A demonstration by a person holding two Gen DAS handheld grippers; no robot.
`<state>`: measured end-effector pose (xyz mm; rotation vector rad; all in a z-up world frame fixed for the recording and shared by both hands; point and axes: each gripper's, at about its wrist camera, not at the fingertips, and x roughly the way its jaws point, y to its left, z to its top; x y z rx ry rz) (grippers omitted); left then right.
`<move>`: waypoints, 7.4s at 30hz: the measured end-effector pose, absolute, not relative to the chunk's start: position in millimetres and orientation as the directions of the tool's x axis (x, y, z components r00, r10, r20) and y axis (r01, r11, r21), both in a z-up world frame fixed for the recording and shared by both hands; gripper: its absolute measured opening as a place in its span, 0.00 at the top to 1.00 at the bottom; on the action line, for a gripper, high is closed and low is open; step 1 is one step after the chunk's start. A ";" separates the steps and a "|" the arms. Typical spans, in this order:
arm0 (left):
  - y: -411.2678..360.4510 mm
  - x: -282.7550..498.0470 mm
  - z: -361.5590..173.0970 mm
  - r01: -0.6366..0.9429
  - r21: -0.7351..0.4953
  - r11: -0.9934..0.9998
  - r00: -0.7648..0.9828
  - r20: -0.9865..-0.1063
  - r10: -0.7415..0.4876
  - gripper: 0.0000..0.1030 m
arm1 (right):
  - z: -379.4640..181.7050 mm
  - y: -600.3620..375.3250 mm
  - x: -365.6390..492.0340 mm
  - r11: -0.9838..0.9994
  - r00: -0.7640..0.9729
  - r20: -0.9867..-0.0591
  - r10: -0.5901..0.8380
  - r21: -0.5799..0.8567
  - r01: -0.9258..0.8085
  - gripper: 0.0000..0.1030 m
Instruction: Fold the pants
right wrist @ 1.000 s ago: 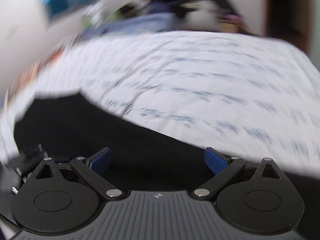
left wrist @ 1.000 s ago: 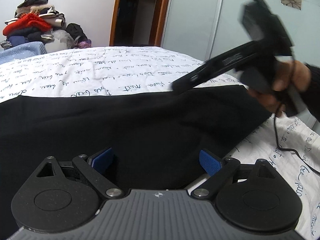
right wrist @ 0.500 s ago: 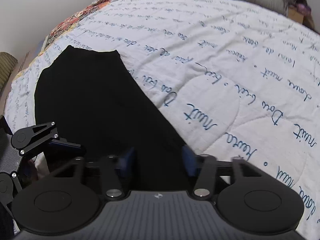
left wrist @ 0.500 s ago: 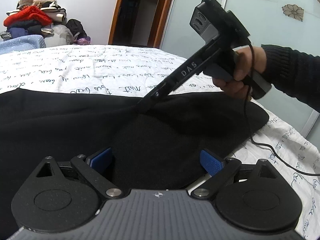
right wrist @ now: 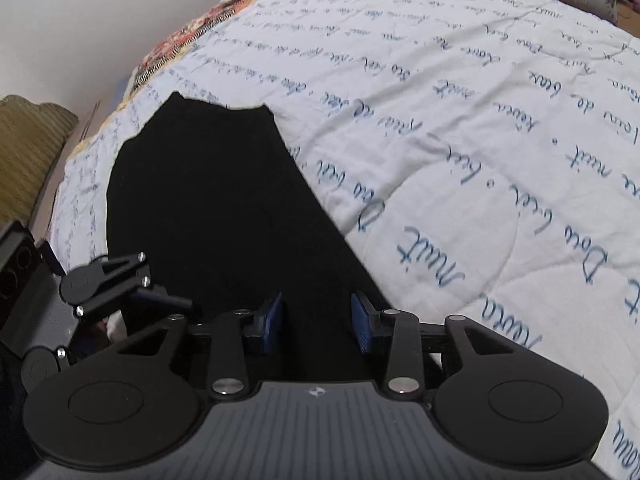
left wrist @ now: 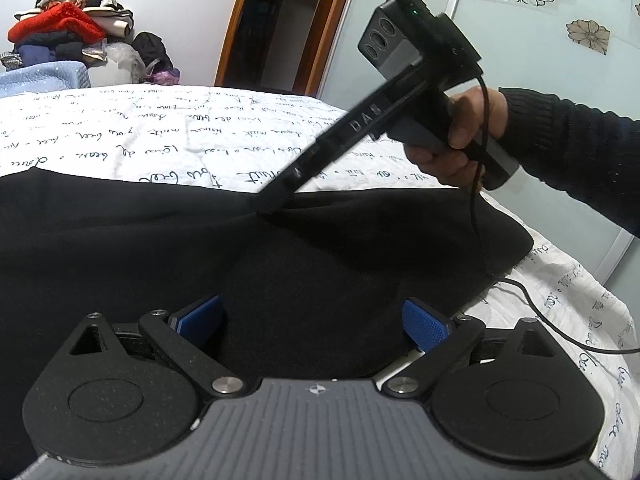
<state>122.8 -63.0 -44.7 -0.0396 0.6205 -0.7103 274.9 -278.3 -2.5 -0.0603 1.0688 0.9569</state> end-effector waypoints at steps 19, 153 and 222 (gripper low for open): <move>-55.4 126.0 -46.7 0.591 -0.294 0.751 0.576 -0.498 -0.648 0.04 | -37.8 -204.7 351.9 0.375 -0.142 -0.468 0.872 0.826 -0.422 0.37; -38.9 169.8 -47.6 0.329 -0.134 0.935 0.750 -0.565 -0.345 0.01 | -74.4 -531.1 -22.2 0.254 0.870 -0.487 0.073 0.853 0.456 0.56; -36.1 169.0 -48.3 0.331 -0.138 0.933 0.751 -0.560 -0.349 0.01 | -29.8 -525.7 115.8 0.924 0.771 -0.637 -0.003 0.294 0.246 0.96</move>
